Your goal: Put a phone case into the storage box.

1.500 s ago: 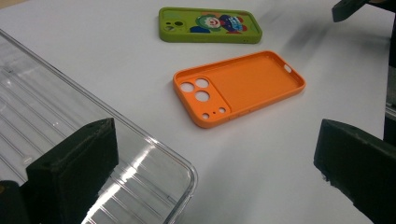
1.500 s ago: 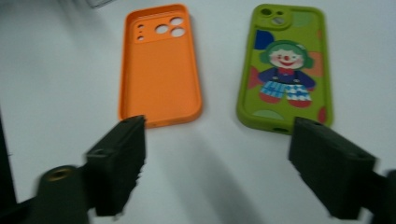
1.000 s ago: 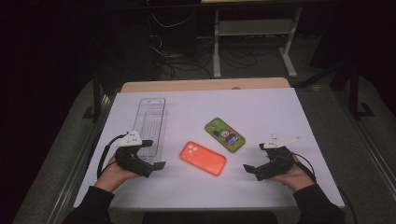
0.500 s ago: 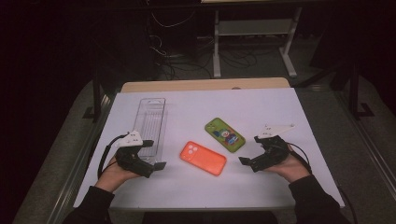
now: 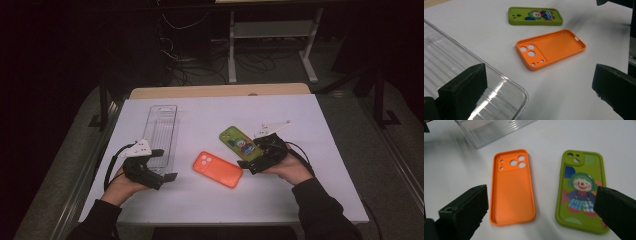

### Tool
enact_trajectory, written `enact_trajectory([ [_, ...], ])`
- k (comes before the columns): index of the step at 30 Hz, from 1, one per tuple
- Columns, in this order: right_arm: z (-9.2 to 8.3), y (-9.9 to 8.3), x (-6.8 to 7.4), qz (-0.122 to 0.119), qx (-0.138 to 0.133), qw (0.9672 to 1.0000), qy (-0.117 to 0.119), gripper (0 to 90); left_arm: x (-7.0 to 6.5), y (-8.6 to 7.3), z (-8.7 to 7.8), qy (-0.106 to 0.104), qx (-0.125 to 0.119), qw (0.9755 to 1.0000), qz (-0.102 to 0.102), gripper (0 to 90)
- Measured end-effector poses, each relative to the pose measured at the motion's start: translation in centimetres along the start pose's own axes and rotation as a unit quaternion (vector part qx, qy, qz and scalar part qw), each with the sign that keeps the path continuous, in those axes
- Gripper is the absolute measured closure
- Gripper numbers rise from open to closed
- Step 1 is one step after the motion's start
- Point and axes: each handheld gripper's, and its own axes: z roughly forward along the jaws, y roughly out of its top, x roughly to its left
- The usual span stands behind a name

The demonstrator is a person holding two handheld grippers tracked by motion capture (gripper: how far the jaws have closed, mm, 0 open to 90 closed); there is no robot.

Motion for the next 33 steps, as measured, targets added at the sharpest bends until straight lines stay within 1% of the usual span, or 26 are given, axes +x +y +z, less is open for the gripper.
enact_trajectory([
  [4, 1.0, 1.1, 0.4, -0.001, -0.007, 0.9999, 0.009, 0.0, 0.0, 0.1, -0.1, 0.001, 0.000, 1.0000, -0.001, 0.0],
  [6, 1.5, 1.6, 0.5, -0.009, -0.011, 0.9998, 0.012, 0.0, 0.0, 0.1, -0.1, 0.001, 0.000, 1.0000, -0.001, 0.0],
  [12, 2.5, 3.0, 0.9, -0.015, -0.019, 0.9995, 0.019, 0.0, 0.1, 0.0, -0.1, -0.001, -0.003, 1.0000, -0.002, 0.0],
  [13, 2.7, 3.2, 0.9, -0.019, -0.020, 0.9994, 0.019, 0.0, 0.0, 0.0, -0.1, -0.001, -0.003, 1.0000, -0.003, 0.0],
  [14, 2.8, 3.4, 1.0, -0.016, -0.021, 0.9995, 0.020, 0.0, 0.1, 0.0, -0.1, -0.001, 0.000, 1.0000, 0.000, 0.0],
  [15, 2.9, 3.6, 1.0, -0.016, -0.023, 0.9994, 0.019, 0.0, 0.1, 0.0, -0.1, -0.001, 0.000, 1.0000, -0.001, 0.0],
  [18, 3.2, 4.3, 1.2, -0.025, -0.030, 0.9990, 0.020, 0.0, 0.1, 0.0, -0.1, -0.001, 0.000, 1.0000, -0.001, 0.0],
  [22, 3.4, 4.9, 1.5, -0.024, -0.034, 0.9990, 0.019, 0.0, 0.1, 0.0, -0.1, -0.001, -0.001, 1.0000, -0.002, 0.0],
  [26, 3.4, 5.0, 1.5, -0.022, -0.030, 0.9992, 0.014, 0.0, 0.1, -0.1, -0.1, -0.001, -0.003, 1.0000, -0.006, 0.0],
  [29, 3.5, 4.9, 1.6, -0.026, -0.020, 0.9994, 0.014, 0.0, 0.1, -0.1, -0.1, -0.001, -0.003, 1.0000, -0.004, 0.0],
  [30, 3.6, 4.8, 1.6, -0.032, -0.018, 0.9992, 0.014, 0.0, 0.1, -0.1, -0.1, -0.001, -0.004, 1.0000, -0.005, 0.0],
  [31, 3.5, 4.8, 1.7, -0.028, -0.011, 0.9994, 0.015, 0.0, 0.1, -0.1, -0.1, -0.001, -0.003, 1.0000, -0.005, 0.0],
  [33, 3.7, 4.7, 1.9, -0.032, -0.003, 0.9994, 0.013, 0.0, 0.1, -0.1, -0.1, -0.001, -0.002, 1.0000, -0.005, 0.0],
])
